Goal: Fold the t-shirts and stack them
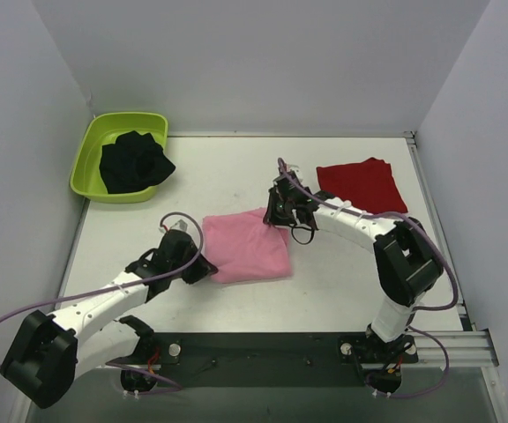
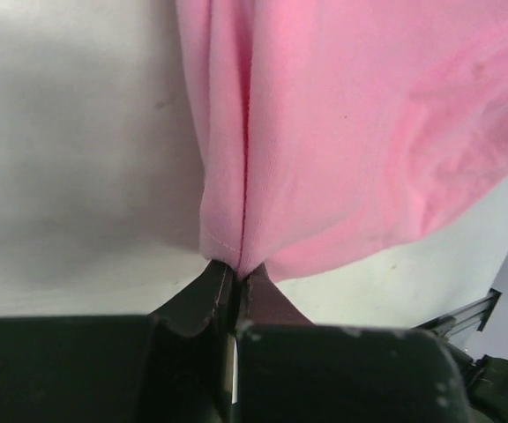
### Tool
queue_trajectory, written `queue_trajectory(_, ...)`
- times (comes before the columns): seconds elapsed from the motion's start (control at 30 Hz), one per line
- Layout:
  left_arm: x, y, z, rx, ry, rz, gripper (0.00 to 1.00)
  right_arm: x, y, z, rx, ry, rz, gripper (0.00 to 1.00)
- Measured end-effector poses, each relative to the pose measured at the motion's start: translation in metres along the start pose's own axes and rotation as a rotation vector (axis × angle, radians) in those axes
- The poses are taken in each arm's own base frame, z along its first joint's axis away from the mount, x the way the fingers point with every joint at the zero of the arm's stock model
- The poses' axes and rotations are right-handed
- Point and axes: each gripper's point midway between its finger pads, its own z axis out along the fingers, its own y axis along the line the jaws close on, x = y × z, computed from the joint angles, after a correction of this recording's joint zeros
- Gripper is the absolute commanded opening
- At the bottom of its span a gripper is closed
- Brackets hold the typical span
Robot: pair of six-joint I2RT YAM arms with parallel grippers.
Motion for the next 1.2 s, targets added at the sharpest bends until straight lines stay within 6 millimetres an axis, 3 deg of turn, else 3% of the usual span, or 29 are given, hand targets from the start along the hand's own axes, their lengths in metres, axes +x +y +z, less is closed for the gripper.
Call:
queue_trajectory(0.17, -0.027, -0.051, -0.005, 0.079, -0.041, 0.042, 0.0, -0.044, -0.005, -0.023, 0.008, -0.074, 0.02, 0.0)
queue_trajectory(0.37, -0.041, -0.1, -0.002, 0.135, -0.046, 0.098, 0.0, -0.083, -0.017, -0.047, 0.026, -0.135, 0.044, 0.0)
queue_trajectory(0.6, -0.052, -0.16, 0.017, 0.186, -0.037, 0.157, 0.0, -0.132, -0.044, -0.076, 0.07, -0.202, 0.096, 0.0)
queue_trajectory(0.73, -0.062, -0.202, 0.032, 0.238, -0.044, 0.181, 0.0, -0.17, -0.06, -0.103, 0.089, -0.266, 0.136, 0.0)
queue_trajectory(0.97, -0.069, -0.234, 0.046, 0.289, -0.052, 0.193, 0.0, -0.207, -0.085, -0.132, 0.106, -0.333, 0.183, 0.0)
queue_trajectory(1.2, -0.069, -0.273, 0.069, 0.348, -0.034, 0.219, 0.0, -0.231, -0.107, -0.132, 0.135, -0.353, 0.214, 0.0)
